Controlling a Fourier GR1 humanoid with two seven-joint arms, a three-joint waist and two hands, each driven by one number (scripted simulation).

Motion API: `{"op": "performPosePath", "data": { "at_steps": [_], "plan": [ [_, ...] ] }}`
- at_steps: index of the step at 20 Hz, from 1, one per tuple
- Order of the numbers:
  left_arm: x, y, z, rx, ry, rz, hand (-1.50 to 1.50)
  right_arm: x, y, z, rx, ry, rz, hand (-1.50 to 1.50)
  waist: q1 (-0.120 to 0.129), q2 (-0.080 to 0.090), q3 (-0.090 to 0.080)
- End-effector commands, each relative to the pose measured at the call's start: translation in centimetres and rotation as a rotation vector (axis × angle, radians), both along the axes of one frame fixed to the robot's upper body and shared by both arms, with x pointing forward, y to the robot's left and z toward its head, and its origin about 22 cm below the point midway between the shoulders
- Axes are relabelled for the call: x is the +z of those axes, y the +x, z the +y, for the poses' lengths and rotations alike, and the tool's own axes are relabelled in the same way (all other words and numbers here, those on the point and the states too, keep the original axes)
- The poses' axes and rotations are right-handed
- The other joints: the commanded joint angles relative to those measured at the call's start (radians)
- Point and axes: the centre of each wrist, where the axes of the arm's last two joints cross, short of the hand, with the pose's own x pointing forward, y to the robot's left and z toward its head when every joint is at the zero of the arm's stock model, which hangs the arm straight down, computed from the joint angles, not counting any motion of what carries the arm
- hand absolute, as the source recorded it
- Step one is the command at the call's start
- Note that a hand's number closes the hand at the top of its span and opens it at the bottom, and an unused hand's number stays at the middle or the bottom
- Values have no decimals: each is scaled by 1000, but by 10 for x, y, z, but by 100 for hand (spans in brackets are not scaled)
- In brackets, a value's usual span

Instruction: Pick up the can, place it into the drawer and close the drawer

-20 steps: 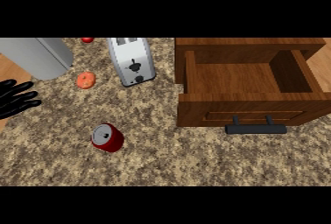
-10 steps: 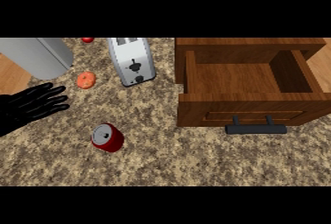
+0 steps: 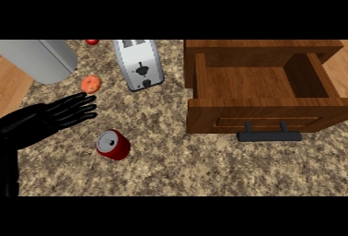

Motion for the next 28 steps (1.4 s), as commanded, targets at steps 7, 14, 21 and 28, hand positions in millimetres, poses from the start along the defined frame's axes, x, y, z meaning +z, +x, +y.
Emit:
{"op": "performPosePath", "data": {
  "at_steps": [7,14,21,28],
  "plan": [
    [-58,9,-20,35,45,4,-150,11,-8,-21,-5,-11,-16,-150,-4,2,-1],
    [-88,13,-13,100,67,-24,-150,15,-12,-10,13,-8,5,-150,-5,3,-1],
    [-117,19,-7,144,103,-30,-150,2,-27,-20,4,-1,0,-150,-10,4,-1],
    [-138,16,17,177,109,6,-150,14,-29,-15,15,1,-7,-150,-13,4,-2]
  ]
}}
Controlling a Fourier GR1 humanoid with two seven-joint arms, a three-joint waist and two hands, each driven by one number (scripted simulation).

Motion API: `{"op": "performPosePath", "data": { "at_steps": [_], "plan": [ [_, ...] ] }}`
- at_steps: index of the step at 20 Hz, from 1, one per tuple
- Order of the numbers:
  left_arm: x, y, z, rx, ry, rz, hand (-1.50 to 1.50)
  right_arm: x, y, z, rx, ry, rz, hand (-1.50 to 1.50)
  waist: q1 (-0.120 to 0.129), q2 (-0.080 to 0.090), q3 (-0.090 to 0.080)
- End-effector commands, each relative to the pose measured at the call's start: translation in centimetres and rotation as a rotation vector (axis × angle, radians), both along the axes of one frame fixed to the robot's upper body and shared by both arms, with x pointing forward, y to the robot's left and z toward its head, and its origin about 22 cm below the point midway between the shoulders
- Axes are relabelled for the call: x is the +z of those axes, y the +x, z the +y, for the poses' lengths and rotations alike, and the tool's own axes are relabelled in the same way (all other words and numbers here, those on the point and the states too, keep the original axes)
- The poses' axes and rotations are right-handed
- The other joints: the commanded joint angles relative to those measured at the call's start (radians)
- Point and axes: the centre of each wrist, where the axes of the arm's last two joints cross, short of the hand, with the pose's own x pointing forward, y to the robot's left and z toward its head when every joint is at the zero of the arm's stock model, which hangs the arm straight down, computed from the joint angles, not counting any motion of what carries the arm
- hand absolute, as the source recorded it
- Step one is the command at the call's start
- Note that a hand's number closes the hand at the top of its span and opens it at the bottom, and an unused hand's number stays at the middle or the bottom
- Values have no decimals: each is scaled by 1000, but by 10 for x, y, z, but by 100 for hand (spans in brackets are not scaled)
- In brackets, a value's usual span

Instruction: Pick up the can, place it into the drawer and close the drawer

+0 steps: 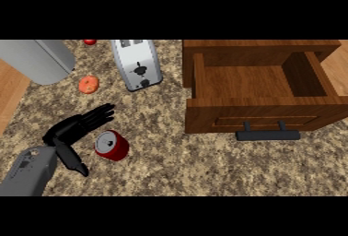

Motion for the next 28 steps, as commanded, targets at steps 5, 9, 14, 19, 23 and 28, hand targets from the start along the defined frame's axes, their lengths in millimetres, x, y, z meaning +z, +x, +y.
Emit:
{"op": "performPosePath", "data": {
  "at_steps": [5,9,14,19,23,28],
  "plan": [
    [-31,-6,5,-33,-42,33,-150,13,-6,7,5,-4,3,-150,-11,2,-1],
    [-44,-4,-18,-27,-54,56,-150,11,-13,8,35,8,-16,-150,-16,1,-1],
    [-50,-8,-9,-45,-68,69,-150,6,-3,6,9,19,-1,-150,-12,5,-2],
    [-64,-12,-32,-42,-91,86,-150,7,-3,12,15,1,-5,-150,-2,2,-1],
    [-60,0,-38,-40,-133,130,-150,11,-13,2,17,1,-3,-150,-14,3,-1],
    [-61,2,-56,-149,-172,199,150,11,-8,11,17,15,12,-150,1,0,0]
  ]
}}
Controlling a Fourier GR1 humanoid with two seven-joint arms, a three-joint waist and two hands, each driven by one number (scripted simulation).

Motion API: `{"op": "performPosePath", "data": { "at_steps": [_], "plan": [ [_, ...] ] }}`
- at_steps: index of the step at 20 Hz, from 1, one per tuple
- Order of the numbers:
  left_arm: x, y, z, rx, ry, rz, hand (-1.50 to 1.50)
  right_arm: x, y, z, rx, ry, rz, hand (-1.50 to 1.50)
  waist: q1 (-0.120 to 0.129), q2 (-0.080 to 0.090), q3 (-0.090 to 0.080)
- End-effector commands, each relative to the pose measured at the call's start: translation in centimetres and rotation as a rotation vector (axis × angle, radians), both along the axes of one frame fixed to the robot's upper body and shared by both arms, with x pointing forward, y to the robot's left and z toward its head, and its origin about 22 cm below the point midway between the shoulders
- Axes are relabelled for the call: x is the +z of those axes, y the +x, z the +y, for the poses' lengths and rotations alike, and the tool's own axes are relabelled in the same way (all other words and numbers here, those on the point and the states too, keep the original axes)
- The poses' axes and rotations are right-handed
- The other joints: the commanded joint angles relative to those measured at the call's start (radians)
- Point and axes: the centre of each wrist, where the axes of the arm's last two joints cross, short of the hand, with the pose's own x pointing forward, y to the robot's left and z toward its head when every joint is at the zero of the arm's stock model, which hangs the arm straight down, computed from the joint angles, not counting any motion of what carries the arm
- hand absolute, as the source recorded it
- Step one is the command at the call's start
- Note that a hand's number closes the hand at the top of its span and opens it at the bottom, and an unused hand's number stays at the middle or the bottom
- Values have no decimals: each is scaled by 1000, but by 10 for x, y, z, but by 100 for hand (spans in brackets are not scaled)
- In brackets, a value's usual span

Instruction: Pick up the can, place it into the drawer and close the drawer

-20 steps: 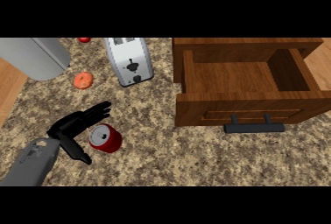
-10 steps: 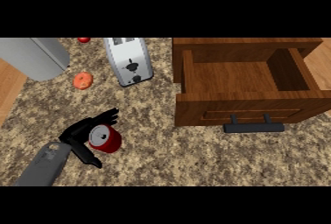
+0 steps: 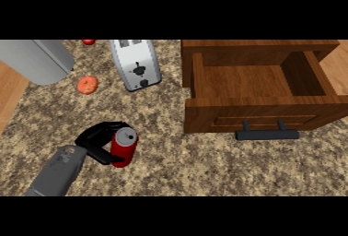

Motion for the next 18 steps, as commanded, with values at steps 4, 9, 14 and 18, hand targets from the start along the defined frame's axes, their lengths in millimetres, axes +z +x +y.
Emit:
{"op": "performPosePath", "data": {
  "at_steps": [4,9,14,18],
  "plan": [
    [-6,-5,-15,-156,-225,22,150,-7,-4,1,-1,29,3,-150,5,-1,0],
    [2,6,-31,139,-272,-71,150,-8,-7,1,-32,24,4,-150,24,-10,2],
    [-15,-16,-2,817,-245,-123,150,-4,-13,6,-52,6,-1,-150,49,-15,3],
    [10,10,-39,860,-308,-200,150,-8,-18,7,-30,16,-3,-150,31,-16,4]
  ]
}}
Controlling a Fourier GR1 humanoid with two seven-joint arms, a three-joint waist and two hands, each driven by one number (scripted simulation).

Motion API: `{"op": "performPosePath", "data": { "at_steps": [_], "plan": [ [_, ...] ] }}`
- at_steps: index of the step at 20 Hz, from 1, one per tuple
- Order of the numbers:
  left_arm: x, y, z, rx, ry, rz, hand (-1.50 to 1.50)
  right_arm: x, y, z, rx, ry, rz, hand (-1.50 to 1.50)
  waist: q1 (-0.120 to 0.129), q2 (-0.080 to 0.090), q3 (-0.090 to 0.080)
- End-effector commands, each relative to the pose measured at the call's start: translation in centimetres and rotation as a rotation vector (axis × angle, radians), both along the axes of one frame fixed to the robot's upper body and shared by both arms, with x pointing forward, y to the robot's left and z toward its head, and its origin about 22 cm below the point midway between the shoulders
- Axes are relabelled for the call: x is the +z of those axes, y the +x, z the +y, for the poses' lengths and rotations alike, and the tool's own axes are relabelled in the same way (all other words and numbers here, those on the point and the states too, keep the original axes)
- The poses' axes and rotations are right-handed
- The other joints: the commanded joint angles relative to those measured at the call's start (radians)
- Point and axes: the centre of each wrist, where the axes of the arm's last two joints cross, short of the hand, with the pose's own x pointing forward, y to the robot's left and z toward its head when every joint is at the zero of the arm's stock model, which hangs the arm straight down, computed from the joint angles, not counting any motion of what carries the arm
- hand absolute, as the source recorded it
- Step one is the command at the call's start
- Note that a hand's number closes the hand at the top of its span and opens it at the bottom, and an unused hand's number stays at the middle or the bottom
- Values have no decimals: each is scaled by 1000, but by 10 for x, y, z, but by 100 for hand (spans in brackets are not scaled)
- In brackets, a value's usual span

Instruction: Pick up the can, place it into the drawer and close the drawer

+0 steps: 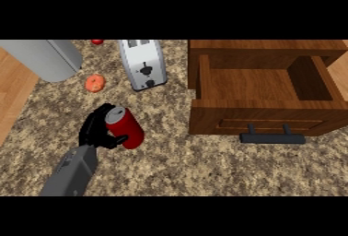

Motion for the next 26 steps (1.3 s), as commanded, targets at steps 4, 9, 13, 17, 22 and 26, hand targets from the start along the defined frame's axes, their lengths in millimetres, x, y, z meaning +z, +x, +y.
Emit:
{"op": "performPosePath", "data": {
  "at_steps": [4,9,13,17,22,26],
  "plan": [
    [44,19,-35,142,-6,-92,150,17,0,12,7,11,-15,-150,-1,0,0],
    [97,31,-70,135,38,-170,150,10,-1,10,-9,2,-10,-150,-10,0,0],
    [143,23,-75,115,56,-175,150,5,-10,0,-2,12,-19,-150,-9,-1,0],
    [184,24,-84,121,90,-180,150,-2,6,9,-5,23,-10,-150,-14,5,0],
    [201,27,-114,130,123,-219,150,9,-3,9,0,32,-16,-150,-26,7,-1],
    [260,44,-120,126,129,-221,150,14,1,11,32,17,-10,-150,-25,7,-1]
  ]
}}
